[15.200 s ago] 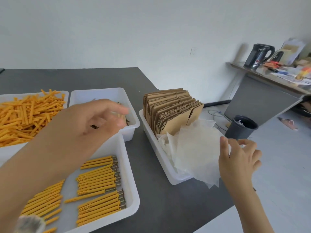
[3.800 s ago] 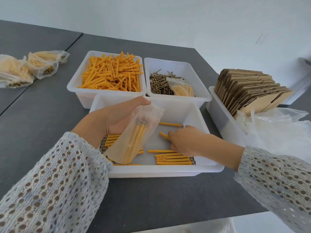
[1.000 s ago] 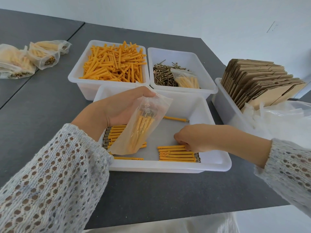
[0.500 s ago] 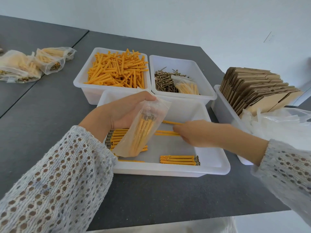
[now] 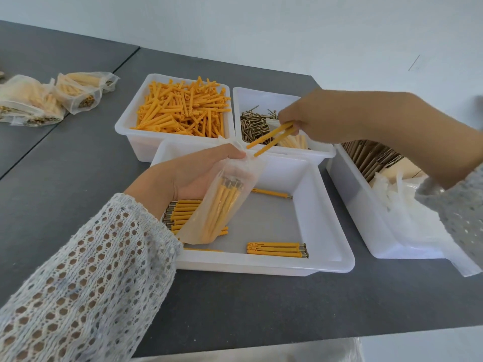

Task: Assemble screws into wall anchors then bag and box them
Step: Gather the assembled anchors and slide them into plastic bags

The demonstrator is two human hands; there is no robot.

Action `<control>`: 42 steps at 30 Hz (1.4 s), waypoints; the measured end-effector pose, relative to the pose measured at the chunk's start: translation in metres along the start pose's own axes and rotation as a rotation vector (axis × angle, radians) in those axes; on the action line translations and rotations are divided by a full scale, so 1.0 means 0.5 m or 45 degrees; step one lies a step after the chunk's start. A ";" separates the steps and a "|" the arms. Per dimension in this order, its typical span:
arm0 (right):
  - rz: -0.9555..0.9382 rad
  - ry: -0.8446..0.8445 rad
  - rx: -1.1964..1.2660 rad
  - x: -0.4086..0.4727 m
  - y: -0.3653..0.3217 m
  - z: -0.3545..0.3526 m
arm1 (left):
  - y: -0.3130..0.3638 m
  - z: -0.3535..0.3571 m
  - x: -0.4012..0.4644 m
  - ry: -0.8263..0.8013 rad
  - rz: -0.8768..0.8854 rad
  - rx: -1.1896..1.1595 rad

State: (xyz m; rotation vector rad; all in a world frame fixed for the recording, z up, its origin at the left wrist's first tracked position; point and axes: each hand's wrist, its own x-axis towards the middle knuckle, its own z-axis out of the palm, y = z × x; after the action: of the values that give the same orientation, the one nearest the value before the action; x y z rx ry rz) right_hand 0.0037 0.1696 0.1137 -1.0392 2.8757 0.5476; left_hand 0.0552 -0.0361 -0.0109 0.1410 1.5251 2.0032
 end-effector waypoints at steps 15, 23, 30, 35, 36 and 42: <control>-0.108 -0.082 0.752 0.018 -0.048 0.043 | 0.000 0.005 0.000 0.004 0.038 -0.009; -0.071 -0.811 0.443 -0.029 -0.047 0.152 | -0.004 -0.004 0.006 0.023 0.000 0.051; -0.218 -0.672 0.293 -0.070 -0.103 0.273 | -0.004 -0.006 0.004 -0.015 0.008 0.037; -0.224 -0.604 0.251 -0.062 -0.093 0.279 | -0.004 -0.007 0.006 0.013 -0.005 0.043; -0.218 -0.602 0.225 -0.060 -0.094 0.281 | -0.004 -0.008 0.005 0.019 -0.003 0.049; -0.145 -0.566 0.125 -0.044 -0.089 0.274 | -0.006 -0.009 0.005 0.063 0.004 0.045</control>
State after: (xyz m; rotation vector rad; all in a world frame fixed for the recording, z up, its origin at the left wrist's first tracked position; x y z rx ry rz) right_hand 0.0370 0.1975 -0.0252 -0.9208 2.4158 0.5430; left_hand 0.0525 -0.0383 -0.0158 0.1090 1.5920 1.9966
